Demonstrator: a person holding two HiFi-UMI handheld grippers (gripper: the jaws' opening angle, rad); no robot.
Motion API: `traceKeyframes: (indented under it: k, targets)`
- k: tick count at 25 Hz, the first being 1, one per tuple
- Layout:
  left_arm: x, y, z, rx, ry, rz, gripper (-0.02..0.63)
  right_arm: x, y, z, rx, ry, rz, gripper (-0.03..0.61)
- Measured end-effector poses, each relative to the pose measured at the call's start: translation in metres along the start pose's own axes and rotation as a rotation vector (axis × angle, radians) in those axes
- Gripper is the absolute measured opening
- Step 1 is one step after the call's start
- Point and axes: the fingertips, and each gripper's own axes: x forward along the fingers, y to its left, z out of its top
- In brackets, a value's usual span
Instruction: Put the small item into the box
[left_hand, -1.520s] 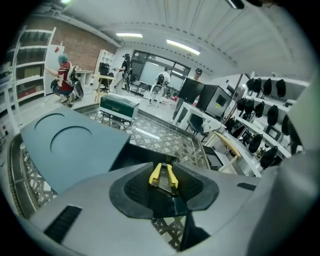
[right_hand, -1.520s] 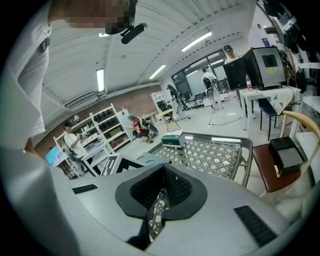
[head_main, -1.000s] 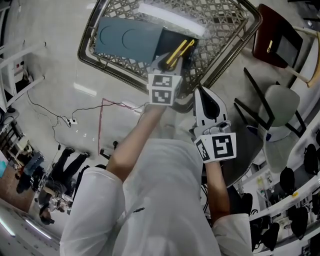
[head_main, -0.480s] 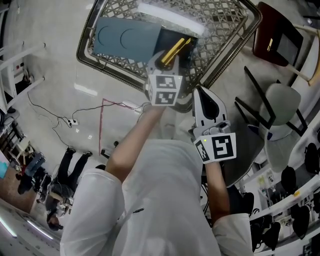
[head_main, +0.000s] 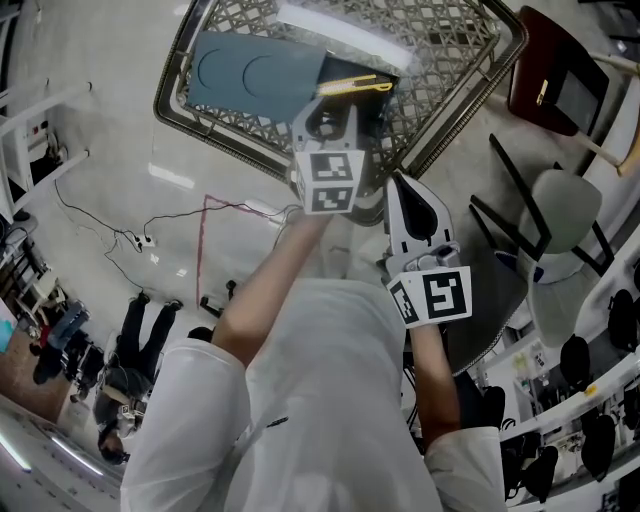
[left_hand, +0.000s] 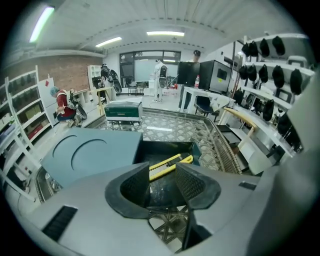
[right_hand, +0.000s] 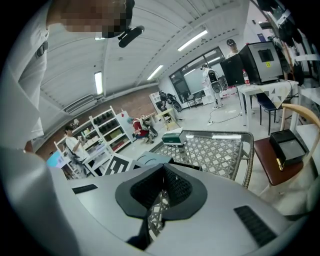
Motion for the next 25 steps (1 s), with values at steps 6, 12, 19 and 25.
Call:
traceKeyframes:
  k: [6,12,19,25]
  targets:
    - [-0.007,-0.002,-0.010,-0.010,0.010,-0.003,0.147,-0.001,-0.001,0.000,-0.004,-0.002,-0.004,0.000]
    - [-0.025,-0.002,-0.001,-0.005,-0.027,-0.001,0.056,-0.007,0.002,0.006,-0.019,-0.014,-0.012,0.000]
    - [-0.062,-0.003,0.015,-0.028,-0.045,-0.058,0.003,-0.021,0.010,0.023,-0.054,-0.048,-0.041,0.000]
    - [-0.113,-0.014,0.026,-0.026,-0.058,-0.158,0.002,-0.038,0.026,0.039,-0.084,-0.066,-0.081,0.000]
